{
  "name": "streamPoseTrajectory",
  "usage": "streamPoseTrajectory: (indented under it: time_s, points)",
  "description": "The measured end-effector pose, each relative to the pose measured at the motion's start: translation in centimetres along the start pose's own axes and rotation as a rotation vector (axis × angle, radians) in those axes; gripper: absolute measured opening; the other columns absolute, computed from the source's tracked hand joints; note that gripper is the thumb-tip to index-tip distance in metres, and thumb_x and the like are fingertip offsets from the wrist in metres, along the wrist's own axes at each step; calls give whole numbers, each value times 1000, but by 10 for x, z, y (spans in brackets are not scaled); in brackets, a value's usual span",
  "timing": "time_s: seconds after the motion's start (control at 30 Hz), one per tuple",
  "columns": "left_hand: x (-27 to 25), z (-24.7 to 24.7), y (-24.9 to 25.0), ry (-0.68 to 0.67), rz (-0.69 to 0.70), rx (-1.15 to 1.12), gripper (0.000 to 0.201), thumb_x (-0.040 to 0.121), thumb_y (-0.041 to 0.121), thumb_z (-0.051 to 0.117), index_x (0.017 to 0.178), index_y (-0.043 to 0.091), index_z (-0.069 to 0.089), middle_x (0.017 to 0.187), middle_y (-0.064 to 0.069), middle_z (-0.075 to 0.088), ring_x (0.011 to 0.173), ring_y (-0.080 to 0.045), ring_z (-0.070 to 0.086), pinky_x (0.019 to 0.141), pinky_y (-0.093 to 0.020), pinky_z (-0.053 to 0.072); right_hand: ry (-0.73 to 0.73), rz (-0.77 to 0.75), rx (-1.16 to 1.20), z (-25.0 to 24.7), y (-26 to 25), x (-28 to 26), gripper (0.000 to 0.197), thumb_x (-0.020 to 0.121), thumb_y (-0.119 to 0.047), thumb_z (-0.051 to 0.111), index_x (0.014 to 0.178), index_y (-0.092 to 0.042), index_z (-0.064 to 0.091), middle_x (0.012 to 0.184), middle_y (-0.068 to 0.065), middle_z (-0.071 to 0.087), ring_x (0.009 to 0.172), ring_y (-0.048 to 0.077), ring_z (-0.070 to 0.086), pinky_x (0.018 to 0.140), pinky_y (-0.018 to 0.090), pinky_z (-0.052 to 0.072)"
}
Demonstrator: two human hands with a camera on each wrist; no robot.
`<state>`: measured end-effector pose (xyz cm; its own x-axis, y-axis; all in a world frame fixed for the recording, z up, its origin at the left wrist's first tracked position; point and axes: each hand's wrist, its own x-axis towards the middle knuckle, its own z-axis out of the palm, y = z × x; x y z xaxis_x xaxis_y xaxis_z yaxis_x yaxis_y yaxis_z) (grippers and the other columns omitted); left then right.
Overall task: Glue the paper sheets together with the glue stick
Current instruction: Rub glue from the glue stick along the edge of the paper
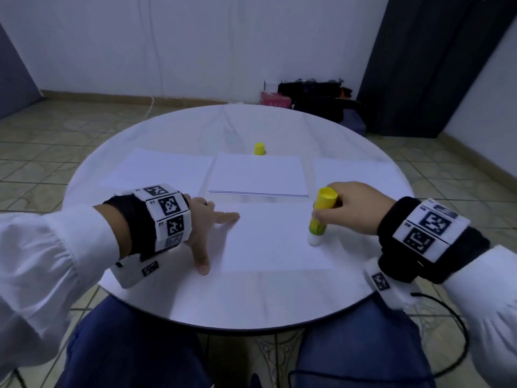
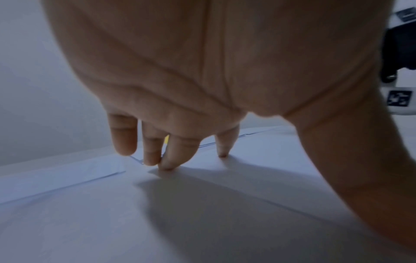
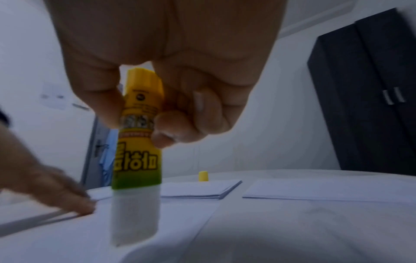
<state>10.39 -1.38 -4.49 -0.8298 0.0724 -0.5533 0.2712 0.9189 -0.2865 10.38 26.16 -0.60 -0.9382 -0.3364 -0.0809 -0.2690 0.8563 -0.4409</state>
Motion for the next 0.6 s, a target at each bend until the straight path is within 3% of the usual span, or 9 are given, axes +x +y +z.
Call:
streamPoseTrajectory:
  time_s: [0.1,0.23,0.43,0.6]
  points:
    - [1,-1,0,-8,3,8,134,45,75,76,145,52,-11,148,-2,28,143,-20,17,114,-46,21,92,68,21,-2,-5,27,25,86,-34,62,85,-10,56,84,5,58,77,22,54,68,31,41]
    - [-1,-2,2,-10,9,13,131,50,70,78,145,51,-10,149,-3,26,143,-20,17,115,-43,20,98,121,-54,4,-10,46,24,89,-33,58,84,-12,48,74,-1,47,75,19,46,55,23,31]
    - [0,-1,1,-16,4,9,130,50,71,77,145,53,-9,155,-4,20,145,-20,13,115,-44,18,58,90,-38,6,-5,29,24,88,-32,59,79,-12,49,74,-1,47,66,13,42,57,24,32]
    - [-1,-4,3,-39,-8,19,132,50,71,78,145,52,-11,156,-3,18,146,-21,10,116,-46,17,7,17,-17,12,-4,1,28,84,-33,62,91,-6,61,89,4,61,81,19,55,72,31,42]
